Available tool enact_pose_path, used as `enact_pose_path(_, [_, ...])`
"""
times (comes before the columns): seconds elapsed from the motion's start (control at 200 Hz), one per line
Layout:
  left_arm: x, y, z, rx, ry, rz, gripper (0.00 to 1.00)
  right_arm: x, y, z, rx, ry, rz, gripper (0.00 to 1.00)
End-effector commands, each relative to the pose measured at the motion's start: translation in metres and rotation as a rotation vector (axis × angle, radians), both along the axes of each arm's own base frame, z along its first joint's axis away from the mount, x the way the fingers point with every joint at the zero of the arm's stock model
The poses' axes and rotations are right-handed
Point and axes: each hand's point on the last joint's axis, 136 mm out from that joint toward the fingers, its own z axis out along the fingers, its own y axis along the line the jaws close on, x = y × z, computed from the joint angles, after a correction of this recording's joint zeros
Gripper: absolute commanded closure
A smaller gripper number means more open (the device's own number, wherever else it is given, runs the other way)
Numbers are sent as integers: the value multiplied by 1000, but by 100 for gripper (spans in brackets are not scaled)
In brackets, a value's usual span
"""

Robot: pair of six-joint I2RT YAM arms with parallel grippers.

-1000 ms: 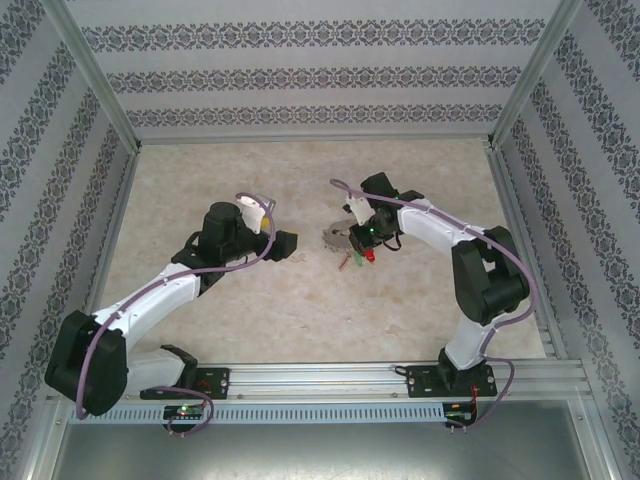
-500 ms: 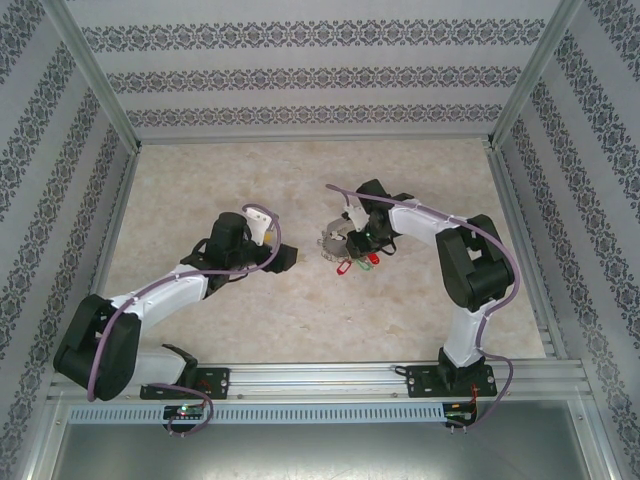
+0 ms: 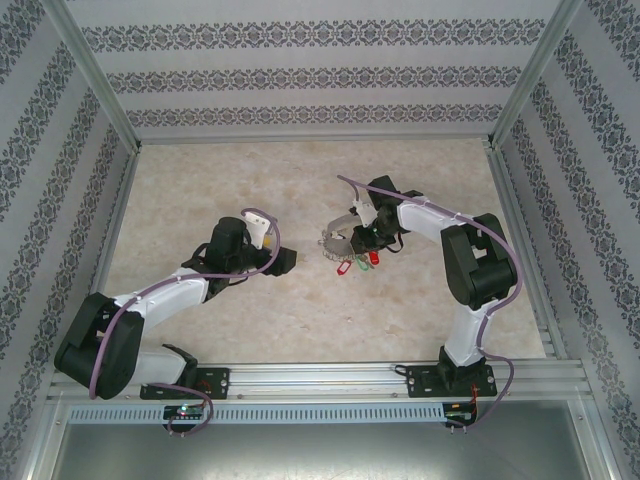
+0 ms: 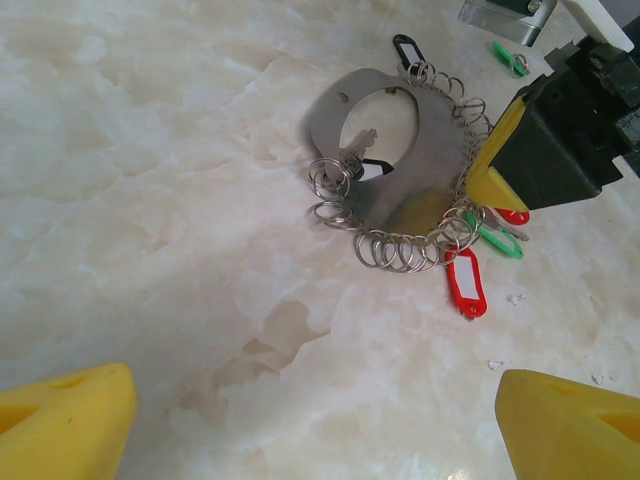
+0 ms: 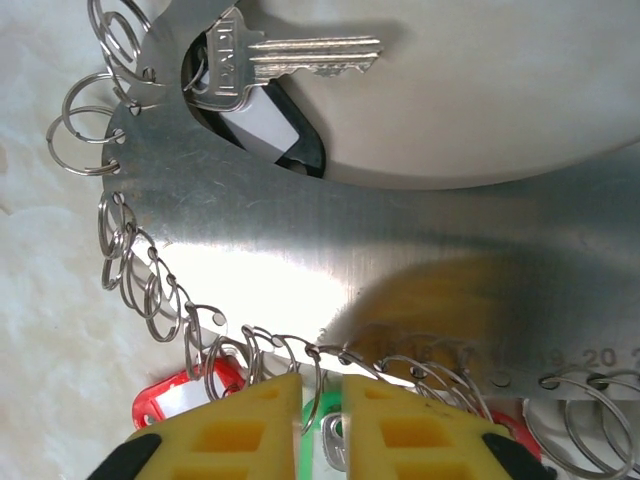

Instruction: Put the keys on the keyring

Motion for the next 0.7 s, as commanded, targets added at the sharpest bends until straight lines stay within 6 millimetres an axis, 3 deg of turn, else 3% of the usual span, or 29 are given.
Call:
enact_pose_path(0.0, [6, 4, 4, -18, -22, 24, 7, -4, 6, 1, 29, 41, -2, 79])
enact_pose_path(0.694, [-1, 11, 3, -10, -19, 53, 7, -12, 4, -12, 6, 103, -51, 85])
